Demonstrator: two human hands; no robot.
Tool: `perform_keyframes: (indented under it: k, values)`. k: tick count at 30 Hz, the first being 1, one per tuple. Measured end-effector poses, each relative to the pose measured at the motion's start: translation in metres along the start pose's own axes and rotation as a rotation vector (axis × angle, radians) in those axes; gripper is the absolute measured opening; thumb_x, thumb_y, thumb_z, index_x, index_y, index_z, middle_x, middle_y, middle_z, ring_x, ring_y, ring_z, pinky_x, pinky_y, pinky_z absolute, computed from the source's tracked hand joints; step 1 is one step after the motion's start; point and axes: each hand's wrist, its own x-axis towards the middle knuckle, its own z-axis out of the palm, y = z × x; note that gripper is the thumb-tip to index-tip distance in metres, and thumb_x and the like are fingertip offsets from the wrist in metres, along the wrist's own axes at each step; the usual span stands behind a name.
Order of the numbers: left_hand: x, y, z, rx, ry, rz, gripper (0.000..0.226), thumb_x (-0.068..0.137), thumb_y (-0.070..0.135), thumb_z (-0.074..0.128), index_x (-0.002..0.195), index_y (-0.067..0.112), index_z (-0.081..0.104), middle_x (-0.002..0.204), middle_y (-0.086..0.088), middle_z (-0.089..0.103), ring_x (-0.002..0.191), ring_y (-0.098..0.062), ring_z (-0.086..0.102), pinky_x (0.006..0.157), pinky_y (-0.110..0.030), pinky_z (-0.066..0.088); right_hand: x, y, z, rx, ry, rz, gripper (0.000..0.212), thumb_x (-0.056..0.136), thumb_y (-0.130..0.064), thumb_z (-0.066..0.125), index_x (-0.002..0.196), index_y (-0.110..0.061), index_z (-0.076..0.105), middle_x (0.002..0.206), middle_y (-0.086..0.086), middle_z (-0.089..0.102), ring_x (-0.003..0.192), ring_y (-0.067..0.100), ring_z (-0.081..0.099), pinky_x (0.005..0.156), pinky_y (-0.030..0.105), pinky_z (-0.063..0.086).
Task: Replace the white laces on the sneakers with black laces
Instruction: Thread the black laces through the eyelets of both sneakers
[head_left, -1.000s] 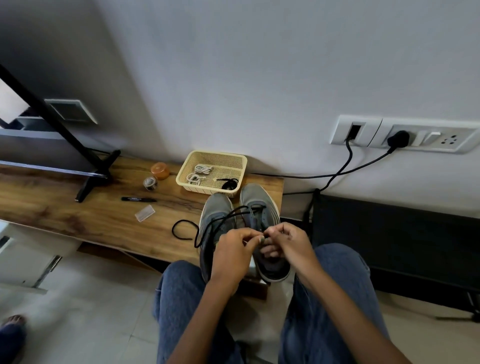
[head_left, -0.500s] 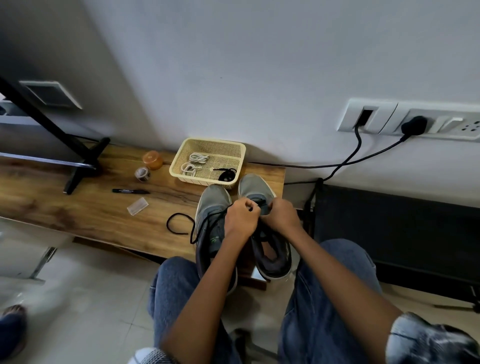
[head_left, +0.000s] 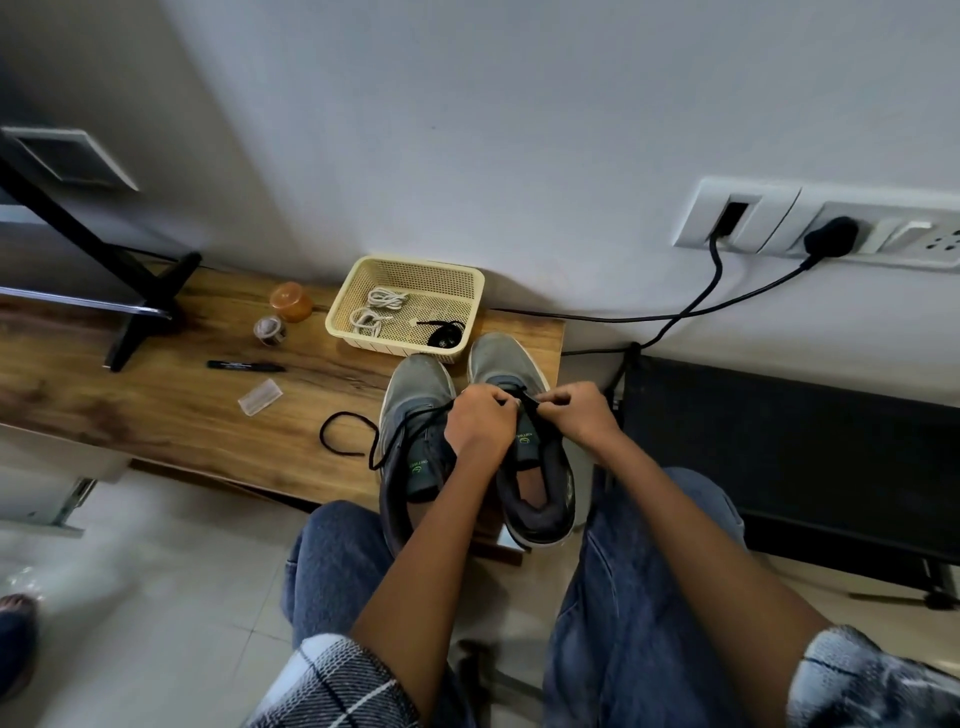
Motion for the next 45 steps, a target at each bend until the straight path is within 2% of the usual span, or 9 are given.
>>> perform_keyframes:
  k: [3, 6, 8, 12, 20, 32, 36, 42, 45]
  values:
    - [0.0, 0.003, 0.005, 0.009, 0.008, -0.016, 0.012, 0.091, 0.032, 0.063, 0.087, 0.026, 0.073, 0.099, -0.001, 0.071, 0.094, -0.023, 0.066, 0.067, -0.03, 0.048, 0.006, 0.006, -0.003, 0.113, -0.036, 0.056, 0.018, 0.084, -0.006, 0.062, 0.097, -0.007, 0.075, 0.09, 0.011, 0.072, 0.085, 0.021, 0.066, 0.077, 0.036, 0.055]
    - [0.001, 0.003, 0.009, -0.011, 0.02, -0.027, 0.012, 0.092, 0.031, 0.062, 0.088, 0.026, 0.073, 0.099, -0.001, 0.071, 0.094, -0.023, 0.065, 0.069, -0.03, 0.048, 0.007, 0.007, -0.004, 0.201, -0.049, 0.098, 0.018, 0.087, -0.003, 0.059, 0.098, -0.005, 0.073, 0.088, 0.01, 0.069, 0.081, 0.018, 0.064, 0.07, 0.027, 0.054]
    - [0.001, 0.0, 0.012, -0.042, 0.023, -0.028, 0.012, 0.092, 0.032, 0.062, 0.091, 0.026, 0.073, 0.099, 0.0, 0.071, 0.094, -0.022, 0.065, 0.071, -0.029, 0.048, 0.007, 0.007, -0.004, 0.259, -0.05, 0.118, 0.018, 0.089, -0.002, 0.058, 0.101, -0.002, 0.072, 0.092, 0.01, 0.068, 0.083, 0.017, 0.063, 0.071, 0.024, 0.054]
    - [0.002, -0.005, 0.017, -0.16, 0.027, -0.046, 0.012, 0.091, 0.031, 0.064, 0.094, 0.026, 0.074, 0.1, 0.0, 0.072, 0.096, -0.021, 0.065, 0.077, -0.029, 0.047, 0.008, 0.008, -0.003, 0.301, -0.044, 0.128, 0.019, 0.09, -0.004, 0.058, 0.104, 0.0, 0.07, 0.097, 0.011, 0.068, 0.093, 0.019, 0.062, 0.087, 0.032, 0.053]
    - [0.0, -0.006, 0.023, -0.226, 0.074, -0.058, 0.016, 0.092, 0.026, 0.061, 0.097, 0.02, 0.075, 0.1, -0.003, 0.073, 0.096, -0.022, 0.065, 0.074, -0.026, 0.041, 0.01, 0.01, -0.001, 0.299, -0.027, 0.118, 0.019, 0.09, -0.004, 0.058, 0.104, 0.0, 0.071, 0.1, 0.012, 0.069, 0.094, 0.018, 0.062, 0.089, 0.032, 0.052]
    - [0.003, -0.005, 0.024, -0.098, 0.085, -0.006, 0.016, 0.093, 0.028, 0.061, 0.098, 0.02, 0.074, 0.099, -0.004, 0.073, 0.092, -0.023, 0.066, 0.069, -0.026, 0.042, 0.012, 0.011, 0.0, 0.215, -0.06, 0.08, 0.02, 0.088, -0.005, 0.058, 0.102, -0.008, 0.072, 0.102, 0.01, 0.069, 0.097, 0.021, 0.064, 0.088, 0.034, 0.055]
    - [0.004, -0.004, 0.024, -0.008, 0.1, 0.028, 0.017, 0.094, 0.028, 0.06, 0.099, 0.021, 0.074, 0.099, -0.003, 0.072, 0.091, -0.022, 0.066, 0.068, -0.026, 0.042, 0.01, 0.011, 0.001, 0.157, -0.049, 0.034, 0.019, 0.086, -0.004, 0.062, 0.101, -0.006, 0.073, 0.099, 0.012, 0.071, 0.094, 0.023, 0.067, 0.088, 0.042, 0.055]
    - [0.004, -0.005, 0.026, 0.044, 0.113, 0.07, 0.017, 0.095, 0.026, 0.059, 0.101, 0.019, 0.073, 0.099, -0.003, 0.072, 0.092, -0.022, 0.066, 0.069, -0.028, 0.043, 0.002, 0.005, 0.001, -0.019, -0.03, -0.115, 0.022, 0.085, -0.006, 0.062, 0.104, -0.004, 0.073, 0.099, 0.01, 0.072, 0.09, 0.019, 0.065, 0.085, 0.038, 0.055]
    - [0.005, -0.005, 0.027, 0.04, 0.103, 0.074, 0.018, 0.095, 0.026, 0.058, 0.101, 0.02, 0.074, 0.1, -0.004, 0.072, 0.093, -0.023, 0.065, 0.071, -0.029, 0.043, 0.0, 0.004, 0.003, -0.05, -0.017, -0.145, 0.021, 0.085, -0.007, 0.061, 0.101, -0.003, 0.074, 0.095, 0.012, 0.073, 0.089, 0.023, 0.066, 0.08, 0.039, 0.053]
